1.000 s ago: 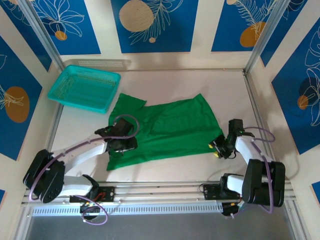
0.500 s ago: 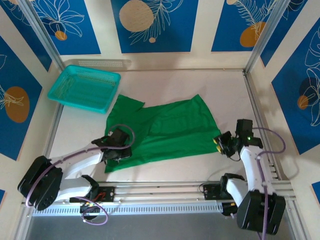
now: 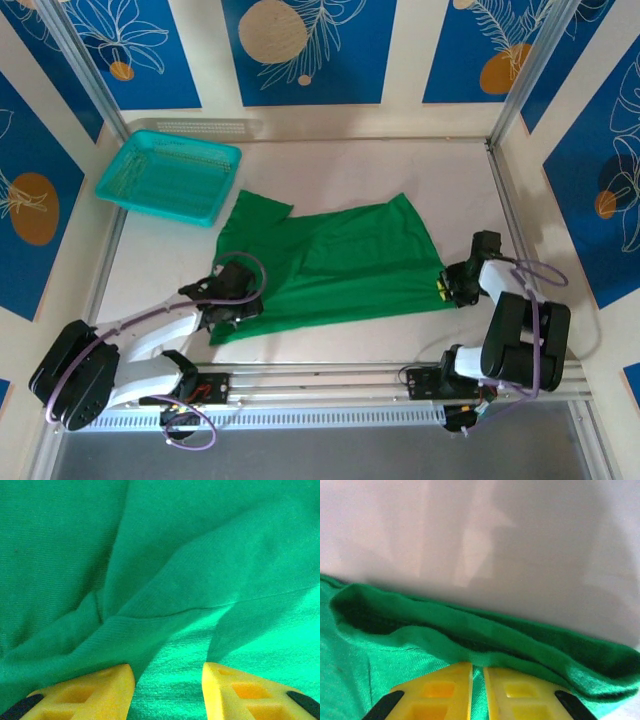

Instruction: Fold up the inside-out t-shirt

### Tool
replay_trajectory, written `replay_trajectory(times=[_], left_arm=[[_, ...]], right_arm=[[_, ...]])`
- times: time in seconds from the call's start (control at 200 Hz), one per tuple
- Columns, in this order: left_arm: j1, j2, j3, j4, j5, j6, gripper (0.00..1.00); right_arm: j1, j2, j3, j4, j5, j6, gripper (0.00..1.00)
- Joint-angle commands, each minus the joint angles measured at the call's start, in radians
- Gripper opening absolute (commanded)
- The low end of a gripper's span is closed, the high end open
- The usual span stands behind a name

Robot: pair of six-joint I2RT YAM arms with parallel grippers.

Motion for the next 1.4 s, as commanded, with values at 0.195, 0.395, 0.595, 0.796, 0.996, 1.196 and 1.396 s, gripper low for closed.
replay_trajectory(times=[0.195,0.395,0.595,0.796,0.996,1.196,1.396], left_arm=[[-0.006,-0.005,0.155,-0.322,0.079,0.126,0.48],[0.038,0.063,0.534,-0.389,0.039,0.221,0.73],[0.149,0.514,1.004,-0.39,0.09,0.386,0.76],[0.217,0.877,1.369,-0.447,0.082,0.461,0.76],[0.272,1.048,1.529,-0.432,0.022,0.552,0.76],[0.334,1.152,1.596,-0.438,-0.041,0.511,0.78],[0.373,1.257,1.675,-0.429,0.033,0.495,0.79]], right_arm=[[0.01,-0.245,0.031,-0.286,0.213,0.08,0.27],[0.097,-0.162,0.287,-0.129,0.209,-0.262,0.38],[0.214,0.185,0.571,-0.007,0.083,-0.533,0.41],[0.218,0.44,0.751,0.058,-0.154,-0.65,0.44],[0.217,0.664,0.958,-0.066,-0.197,-0.751,0.44],[0.197,0.745,0.992,-0.052,-0.219,-0.751,0.45],[0.183,0.834,1.056,-0.103,-0.238,-0.737,0.45]])
